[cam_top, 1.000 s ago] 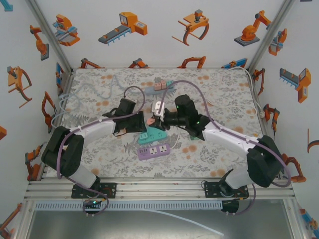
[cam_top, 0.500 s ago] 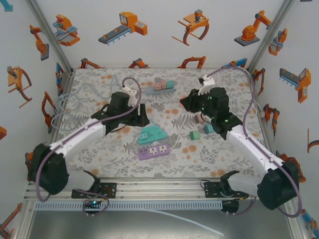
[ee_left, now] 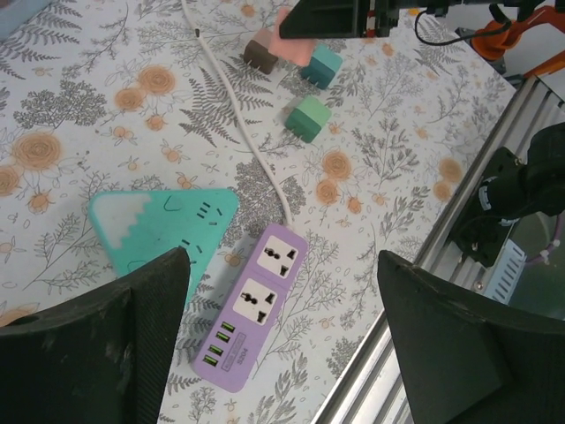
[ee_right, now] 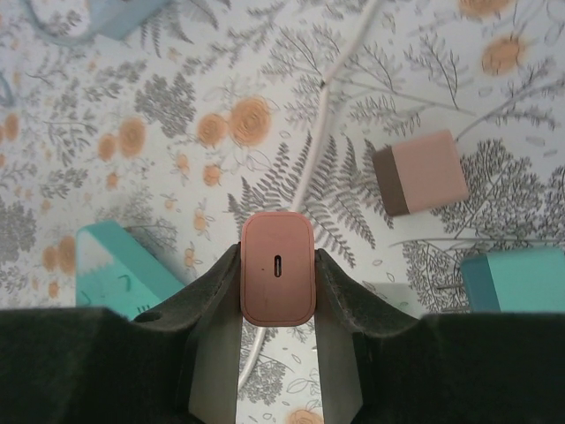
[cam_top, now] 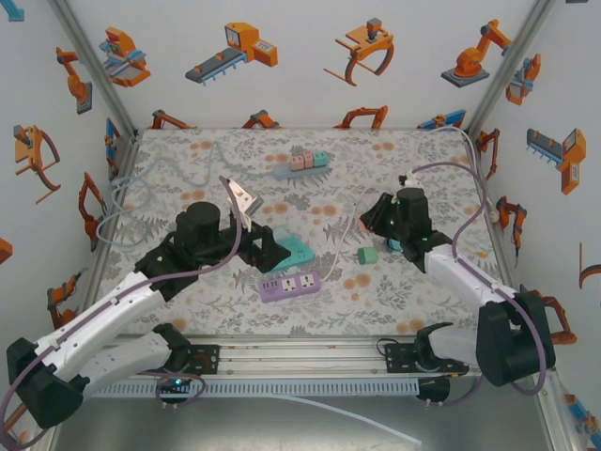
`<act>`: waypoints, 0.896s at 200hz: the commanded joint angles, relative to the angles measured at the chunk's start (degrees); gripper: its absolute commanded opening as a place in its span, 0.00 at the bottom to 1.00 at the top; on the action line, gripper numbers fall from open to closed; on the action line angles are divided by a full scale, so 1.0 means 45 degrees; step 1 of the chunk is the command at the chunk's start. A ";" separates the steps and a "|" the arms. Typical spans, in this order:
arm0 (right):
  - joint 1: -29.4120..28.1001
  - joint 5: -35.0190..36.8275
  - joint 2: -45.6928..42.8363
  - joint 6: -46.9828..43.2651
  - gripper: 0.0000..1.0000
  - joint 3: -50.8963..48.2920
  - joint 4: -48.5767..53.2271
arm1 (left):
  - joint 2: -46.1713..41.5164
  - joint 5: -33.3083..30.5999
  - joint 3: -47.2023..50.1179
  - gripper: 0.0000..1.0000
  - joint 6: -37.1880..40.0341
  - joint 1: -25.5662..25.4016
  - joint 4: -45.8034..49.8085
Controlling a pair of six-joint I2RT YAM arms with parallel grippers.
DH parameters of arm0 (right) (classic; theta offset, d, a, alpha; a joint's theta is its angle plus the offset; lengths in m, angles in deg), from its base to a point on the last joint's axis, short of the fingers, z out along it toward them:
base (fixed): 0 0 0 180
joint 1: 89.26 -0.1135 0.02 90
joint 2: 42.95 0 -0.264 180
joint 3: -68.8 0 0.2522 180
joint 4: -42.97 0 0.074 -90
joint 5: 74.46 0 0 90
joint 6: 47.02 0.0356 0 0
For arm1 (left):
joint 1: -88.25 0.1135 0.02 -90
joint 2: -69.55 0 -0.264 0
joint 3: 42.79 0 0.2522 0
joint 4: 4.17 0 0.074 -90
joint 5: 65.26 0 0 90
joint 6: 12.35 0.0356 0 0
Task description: Pull the plug off the socket
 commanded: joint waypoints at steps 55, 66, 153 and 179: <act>0.0038 -0.1013 0.2542 0.1142 0.00 -0.0330 -0.2598 | 0.0124 -0.0201 0.0291 0.82 0.0561 -0.0031 -0.0233; 0.0040 -0.1233 0.2953 0.1207 0.00 -0.0376 -0.3025 | 0.0190 -0.0587 0.0291 0.83 0.0489 -0.0032 -0.0158; 0.0068 -0.0321 0.3953 0.1462 0.40 -0.0403 -0.2446 | 0.0521 -0.2671 0.0288 0.90 0.0099 -0.0033 0.0509; 0.0128 -0.0154 0.3860 0.1422 0.49 -0.0506 -0.2213 | 0.0462 -0.2681 0.0385 0.90 0.0096 -0.0033 0.0321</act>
